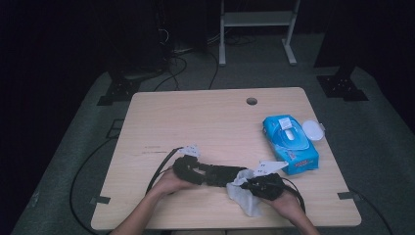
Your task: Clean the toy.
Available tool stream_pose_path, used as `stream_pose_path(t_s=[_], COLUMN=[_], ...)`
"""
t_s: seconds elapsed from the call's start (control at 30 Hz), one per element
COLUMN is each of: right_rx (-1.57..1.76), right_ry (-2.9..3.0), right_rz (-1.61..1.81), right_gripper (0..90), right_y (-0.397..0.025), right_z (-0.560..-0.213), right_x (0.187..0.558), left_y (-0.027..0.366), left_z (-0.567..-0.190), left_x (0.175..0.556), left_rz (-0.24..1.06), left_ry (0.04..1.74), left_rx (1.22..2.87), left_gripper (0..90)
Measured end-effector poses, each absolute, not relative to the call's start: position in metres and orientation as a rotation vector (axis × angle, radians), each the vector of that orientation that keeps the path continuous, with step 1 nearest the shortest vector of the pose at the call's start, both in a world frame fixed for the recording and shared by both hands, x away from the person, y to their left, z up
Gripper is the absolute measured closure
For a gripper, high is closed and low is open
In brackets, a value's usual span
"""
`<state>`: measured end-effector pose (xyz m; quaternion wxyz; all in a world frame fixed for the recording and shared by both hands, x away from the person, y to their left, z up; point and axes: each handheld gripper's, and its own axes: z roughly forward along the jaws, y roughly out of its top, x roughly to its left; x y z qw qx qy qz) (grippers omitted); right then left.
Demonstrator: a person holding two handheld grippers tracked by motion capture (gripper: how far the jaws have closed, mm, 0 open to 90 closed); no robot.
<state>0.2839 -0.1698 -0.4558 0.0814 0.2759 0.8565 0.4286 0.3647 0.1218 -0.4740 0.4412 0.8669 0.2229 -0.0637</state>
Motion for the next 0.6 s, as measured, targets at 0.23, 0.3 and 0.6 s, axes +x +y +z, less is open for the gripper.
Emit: stream_pose_path(t_s=[0.23, 0.3, 0.6], right_rx=[0.756, 0.736, 0.680], right_ry=[2.529, 2.527, 2.505], right_rz=[1.275, 1.259, 1.251], right_gripper=[85.1, 85.2, 85.4], right_y=[-0.169, -0.169, -0.168], right_z=[-0.458, -0.458, -0.460], right_x=[0.278, 0.276, 0.269], left_y=[0.121, 0.119, 0.120], left_z=[-0.476, -0.476, -0.474], left_x=[0.368, 0.368, 0.364], left_rz=[-0.184, -0.187, -0.173], left_ry=[0.583, 0.578, 0.557], left_rx=[2.150, 2.151, 2.145], left_gripper=[33.5, 33.2, 41.3])
